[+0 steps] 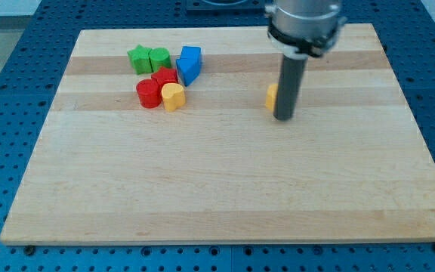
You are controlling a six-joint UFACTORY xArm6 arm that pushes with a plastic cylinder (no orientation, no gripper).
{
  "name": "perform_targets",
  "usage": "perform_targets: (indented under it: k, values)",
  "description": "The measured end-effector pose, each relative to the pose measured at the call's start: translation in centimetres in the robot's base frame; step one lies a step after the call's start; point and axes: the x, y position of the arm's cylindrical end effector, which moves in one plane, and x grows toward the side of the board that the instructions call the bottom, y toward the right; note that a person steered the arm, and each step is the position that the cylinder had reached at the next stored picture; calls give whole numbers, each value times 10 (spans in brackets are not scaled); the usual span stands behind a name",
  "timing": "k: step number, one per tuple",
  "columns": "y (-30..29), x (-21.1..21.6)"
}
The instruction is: Push the yellow hexagon slightly up and left
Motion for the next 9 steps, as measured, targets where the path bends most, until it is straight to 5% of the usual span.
perform_targets:
  k: [1,3,4,5,7,9]
  values:
    - [-63,-25]
    - [50,12]
    - [95,-16]
    - [71,-68]
    - [-27,-54]
    - [57,-54]
